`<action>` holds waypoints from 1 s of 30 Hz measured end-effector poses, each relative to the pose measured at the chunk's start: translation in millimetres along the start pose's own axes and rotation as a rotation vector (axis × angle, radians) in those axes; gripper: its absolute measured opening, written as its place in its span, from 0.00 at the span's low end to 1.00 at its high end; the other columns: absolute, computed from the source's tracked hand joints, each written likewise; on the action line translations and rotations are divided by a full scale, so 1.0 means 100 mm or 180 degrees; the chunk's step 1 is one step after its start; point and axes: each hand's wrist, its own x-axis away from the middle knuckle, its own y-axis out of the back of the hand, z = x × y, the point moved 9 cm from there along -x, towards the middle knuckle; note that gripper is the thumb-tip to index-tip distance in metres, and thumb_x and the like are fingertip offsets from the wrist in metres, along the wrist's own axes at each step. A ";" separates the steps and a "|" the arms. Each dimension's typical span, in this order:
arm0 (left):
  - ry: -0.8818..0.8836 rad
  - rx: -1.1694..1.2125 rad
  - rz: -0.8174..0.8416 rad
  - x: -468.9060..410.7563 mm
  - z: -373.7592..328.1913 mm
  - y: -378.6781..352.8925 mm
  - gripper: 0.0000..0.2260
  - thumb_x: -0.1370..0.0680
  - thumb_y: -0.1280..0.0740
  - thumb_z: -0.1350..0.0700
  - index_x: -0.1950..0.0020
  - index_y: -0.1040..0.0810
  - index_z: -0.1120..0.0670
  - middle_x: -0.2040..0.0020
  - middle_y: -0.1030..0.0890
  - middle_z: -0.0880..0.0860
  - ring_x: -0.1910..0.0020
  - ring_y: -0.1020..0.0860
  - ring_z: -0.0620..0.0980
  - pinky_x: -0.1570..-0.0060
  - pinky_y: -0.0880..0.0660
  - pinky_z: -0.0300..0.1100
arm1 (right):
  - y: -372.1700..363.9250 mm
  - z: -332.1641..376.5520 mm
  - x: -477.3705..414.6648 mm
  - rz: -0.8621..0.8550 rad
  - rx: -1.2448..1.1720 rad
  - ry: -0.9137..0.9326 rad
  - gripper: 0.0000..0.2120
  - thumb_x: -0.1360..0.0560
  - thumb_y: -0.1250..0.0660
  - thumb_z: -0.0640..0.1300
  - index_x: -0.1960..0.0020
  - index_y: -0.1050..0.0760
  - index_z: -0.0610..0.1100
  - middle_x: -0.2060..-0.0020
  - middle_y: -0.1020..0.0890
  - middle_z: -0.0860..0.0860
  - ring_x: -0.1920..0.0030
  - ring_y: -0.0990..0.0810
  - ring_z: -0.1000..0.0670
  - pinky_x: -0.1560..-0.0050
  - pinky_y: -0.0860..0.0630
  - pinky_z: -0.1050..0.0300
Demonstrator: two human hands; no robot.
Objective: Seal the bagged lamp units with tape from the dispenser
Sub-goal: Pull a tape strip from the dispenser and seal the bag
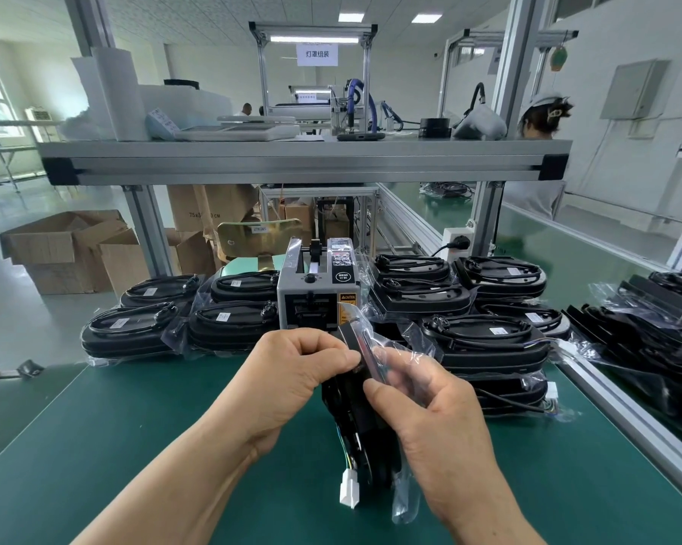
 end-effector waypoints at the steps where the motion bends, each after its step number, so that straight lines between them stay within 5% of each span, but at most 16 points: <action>1: 0.0001 -0.0002 0.0001 0.00 0.00 0.00 0.05 0.31 0.25 0.55 0.66 0.17 0.54 0.68 0.21 0.46 0.71 0.28 0.37 0.61 0.33 0.36 | 0.00 0.00 0.00 0.0006 -0.0012 0.0000 0.16 0.29 0.23 0.40 0.48 0.17 0.60 0.53 0.18 0.48 0.50 0.18 0.47 0.57 0.18 0.58; 7: 0.0014 -0.0054 -0.0017 0.01 0.01 0.01 0.05 0.30 0.25 0.56 0.64 0.17 0.56 0.68 0.21 0.47 0.71 0.28 0.38 0.60 0.32 0.37 | -0.01 0.01 0.00 -0.0006 -0.0084 -0.0049 0.15 0.30 0.23 0.40 0.51 0.16 0.60 0.58 0.20 0.54 0.55 0.19 0.54 0.61 0.20 0.64; 14: -0.0104 0.0047 -0.0045 0.01 0.01 0.03 0.05 0.30 0.25 0.57 0.66 0.17 0.54 0.68 0.21 0.48 0.70 0.26 0.40 0.65 0.29 0.30 | -0.04 -0.02 0.00 0.0040 -0.0109 -0.0096 0.15 0.31 0.23 0.43 0.48 0.16 0.58 0.53 0.19 0.47 0.49 0.18 0.45 0.53 0.17 0.54; 18: -0.0152 0.0229 -0.0124 0.02 0.04 0.06 0.06 0.31 0.22 0.56 0.65 0.16 0.55 0.66 0.18 0.51 0.66 0.23 0.44 0.57 0.26 0.39 | -0.05 0.01 0.02 0.0027 -0.0121 -0.0061 0.15 0.34 0.24 0.46 0.48 0.16 0.58 0.52 0.17 0.47 0.49 0.17 0.44 0.48 0.17 0.48; 21: -0.0189 0.0385 -0.0145 0.06 0.04 0.06 0.06 0.35 0.24 0.53 0.65 0.16 0.54 0.65 0.18 0.52 0.65 0.22 0.45 0.55 0.27 0.41 | -0.04 0.02 0.03 0.0029 -0.0140 -0.0045 0.15 0.30 0.22 0.41 0.50 0.16 0.59 0.57 0.19 0.51 0.53 0.18 0.49 0.55 0.17 0.57; 27: -0.0586 0.0318 -0.0205 0.10 -0.14 0.16 0.10 0.37 0.19 0.51 0.63 0.16 0.54 0.65 0.18 0.49 0.65 0.24 0.40 0.61 0.27 0.29 | 0.00 0.04 0.03 -0.0069 -0.0141 -0.0109 0.15 0.30 0.24 0.38 0.50 0.15 0.57 0.55 0.19 0.48 0.53 0.18 0.46 0.44 0.18 0.46; 30: -0.0420 0.0025 0.0044 0.09 -0.08 0.01 0.07 0.32 0.23 0.52 0.63 0.16 0.55 0.65 0.18 0.51 0.65 0.23 0.42 0.61 0.26 0.30 | 0.00 0.06 0.04 -0.0064 -0.0145 -0.0111 0.14 0.31 0.23 0.41 0.51 0.15 0.57 0.53 0.18 0.47 0.52 0.18 0.48 0.53 0.17 0.56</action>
